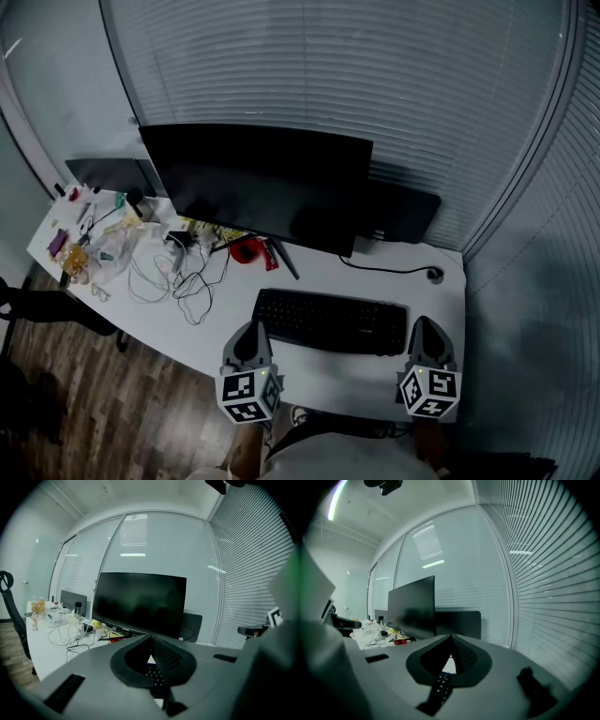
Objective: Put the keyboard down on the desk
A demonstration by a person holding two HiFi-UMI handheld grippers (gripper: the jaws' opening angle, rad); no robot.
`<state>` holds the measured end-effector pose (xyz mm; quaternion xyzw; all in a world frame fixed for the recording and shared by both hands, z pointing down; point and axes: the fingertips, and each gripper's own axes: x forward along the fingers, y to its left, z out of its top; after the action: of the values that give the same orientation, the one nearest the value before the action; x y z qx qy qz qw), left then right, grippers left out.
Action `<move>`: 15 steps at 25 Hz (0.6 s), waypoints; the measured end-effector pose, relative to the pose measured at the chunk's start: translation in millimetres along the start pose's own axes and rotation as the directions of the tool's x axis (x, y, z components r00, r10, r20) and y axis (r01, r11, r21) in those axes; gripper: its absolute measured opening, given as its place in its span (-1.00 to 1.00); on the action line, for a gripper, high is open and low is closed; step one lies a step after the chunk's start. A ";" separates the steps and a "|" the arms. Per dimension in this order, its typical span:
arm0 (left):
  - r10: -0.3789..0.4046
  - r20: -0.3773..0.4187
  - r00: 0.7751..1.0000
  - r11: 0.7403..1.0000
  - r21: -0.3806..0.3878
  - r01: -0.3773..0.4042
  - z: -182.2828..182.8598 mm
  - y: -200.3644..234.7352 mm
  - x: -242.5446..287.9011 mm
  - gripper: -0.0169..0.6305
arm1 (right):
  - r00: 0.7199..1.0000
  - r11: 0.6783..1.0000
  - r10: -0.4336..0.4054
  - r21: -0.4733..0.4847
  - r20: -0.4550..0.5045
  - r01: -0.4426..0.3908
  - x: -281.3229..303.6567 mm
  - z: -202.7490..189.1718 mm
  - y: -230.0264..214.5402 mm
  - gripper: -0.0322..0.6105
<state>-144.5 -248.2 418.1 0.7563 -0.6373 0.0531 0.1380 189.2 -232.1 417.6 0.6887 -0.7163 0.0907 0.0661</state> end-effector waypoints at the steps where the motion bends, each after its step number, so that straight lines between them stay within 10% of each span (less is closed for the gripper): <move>1: -0.002 -0.001 1.000 1.000 0.001 0.002 -0.5 -0.9 1.7 -0.91 | 1.000 1.000 -0.002 0.002 -0.002 0.002 1.0 -1.0 -0.9 -0.80; 15: -0.011 -0.006 1.000 1.000 -0.008 0.011 -0.5 4.5 22.4 -0.91 | 0.997 0.997 -0.062 -0.044 -0.038 0.060 13.9 -3.4 -11.7 -0.80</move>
<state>-144.8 -270.0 425.0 0.7590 -0.6330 0.0523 0.1430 200.2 -245.3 424.4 0.7067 -0.6954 0.0866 0.0974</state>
